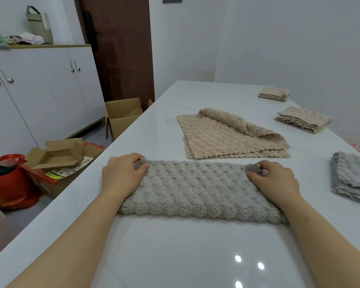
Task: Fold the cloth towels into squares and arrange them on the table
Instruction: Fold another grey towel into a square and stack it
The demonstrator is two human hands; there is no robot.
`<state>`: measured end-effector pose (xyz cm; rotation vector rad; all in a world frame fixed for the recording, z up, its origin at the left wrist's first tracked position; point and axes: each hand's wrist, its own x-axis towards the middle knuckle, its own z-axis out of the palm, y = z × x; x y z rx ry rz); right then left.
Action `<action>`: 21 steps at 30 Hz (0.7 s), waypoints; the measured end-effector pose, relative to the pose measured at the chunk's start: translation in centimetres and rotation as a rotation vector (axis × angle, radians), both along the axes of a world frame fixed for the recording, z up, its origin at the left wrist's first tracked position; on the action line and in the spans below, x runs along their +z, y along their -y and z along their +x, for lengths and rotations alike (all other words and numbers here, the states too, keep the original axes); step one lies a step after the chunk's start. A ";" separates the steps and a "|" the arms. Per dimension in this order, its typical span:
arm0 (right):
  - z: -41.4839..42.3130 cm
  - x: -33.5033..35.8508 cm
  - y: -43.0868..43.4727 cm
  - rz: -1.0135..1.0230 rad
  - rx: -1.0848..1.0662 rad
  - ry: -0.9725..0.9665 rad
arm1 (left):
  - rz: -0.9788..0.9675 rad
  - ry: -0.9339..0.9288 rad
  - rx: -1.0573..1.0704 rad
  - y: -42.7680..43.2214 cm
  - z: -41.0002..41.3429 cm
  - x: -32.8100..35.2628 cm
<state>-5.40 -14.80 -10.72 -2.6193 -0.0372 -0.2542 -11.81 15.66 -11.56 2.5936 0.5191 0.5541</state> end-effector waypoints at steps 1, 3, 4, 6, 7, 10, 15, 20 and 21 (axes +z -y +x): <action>0.2 0.1 0.0 -0.011 -0.001 -0.037 | 0.000 -0.018 -0.003 0.0 0.0 0.1; 0.5 0.3 0.0 0.013 -0.010 -0.098 | -0.009 -0.032 -0.019 0.0 0.0 0.1; 0.5 0.3 0.0 0.027 -0.017 -0.108 | -0.021 -0.028 -0.028 0.0 0.0 0.2; 0.5 0.2 0.0 0.047 -0.026 -0.111 | -0.068 -0.022 -0.039 0.1 -0.1 0.3; 0.5 0.3 0.0 0.063 -0.026 -0.122 | -0.097 -0.032 -0.036 0.1 0.0 0.3; 0.6 0.4 0.0 0.069 -0.013 -0.172 | -0.062 -0.119 -0.021 0.0 0.1 0.4; 0.5 0.8 0.2 0.307 0.099 -0.064 | -0.371 0.118 -0.045 0.0 0.1 1.0; -0.5 1.6 0.0 0.811 0.199 -0.145 | -0.918 0.333 -0.118 0.9 -1.3 2.7; -0.6 1.7 0.0 0.876 0.209 -0.165 | -0.942 0.349 -0.129 0.9 -1.5 3.0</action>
